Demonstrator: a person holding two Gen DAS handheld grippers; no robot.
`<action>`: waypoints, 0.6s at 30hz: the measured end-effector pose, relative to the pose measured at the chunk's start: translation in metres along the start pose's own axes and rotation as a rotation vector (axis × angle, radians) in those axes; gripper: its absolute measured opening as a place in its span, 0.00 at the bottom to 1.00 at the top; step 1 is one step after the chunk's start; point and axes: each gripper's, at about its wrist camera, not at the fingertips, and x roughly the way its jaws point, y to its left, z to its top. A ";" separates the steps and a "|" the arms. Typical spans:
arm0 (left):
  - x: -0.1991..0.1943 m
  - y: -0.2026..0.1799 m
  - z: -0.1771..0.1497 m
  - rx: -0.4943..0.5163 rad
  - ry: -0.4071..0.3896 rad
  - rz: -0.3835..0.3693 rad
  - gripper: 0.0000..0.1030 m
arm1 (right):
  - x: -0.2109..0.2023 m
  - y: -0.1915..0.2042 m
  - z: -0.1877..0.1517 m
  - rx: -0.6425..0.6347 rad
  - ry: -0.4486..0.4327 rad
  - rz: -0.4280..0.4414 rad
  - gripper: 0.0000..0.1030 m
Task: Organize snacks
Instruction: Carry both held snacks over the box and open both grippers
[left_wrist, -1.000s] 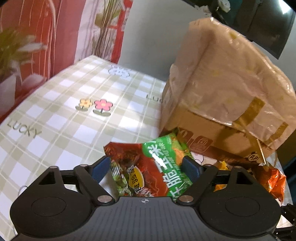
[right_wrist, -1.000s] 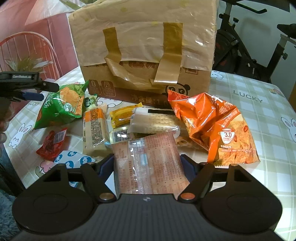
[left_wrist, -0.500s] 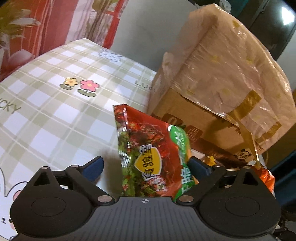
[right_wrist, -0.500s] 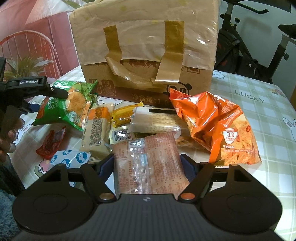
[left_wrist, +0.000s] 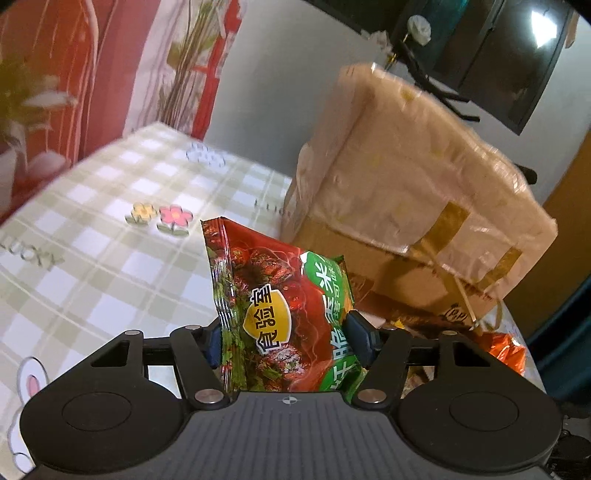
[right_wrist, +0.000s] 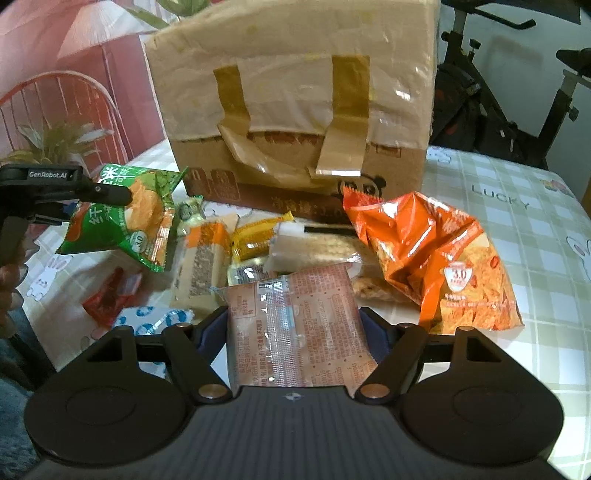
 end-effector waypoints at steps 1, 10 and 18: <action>-0.004 -0.001 0.001 0.003 -0.007 -0.001 0.64 | -0.002 0.001 0.001 0.000 -0.009 0.005 0.73; -0.036 -0.025 0.009 0.108 -0.074 -0.023 0.64 | -0.020 0.013 0.015 -0.023 -0.068 0.064 0.73; -0.063 -0.045 0.037 0.161 -0.202 -0.102 0.64 | -0.052 0.021 0.046 -0.064 -0.208 0.078 0.73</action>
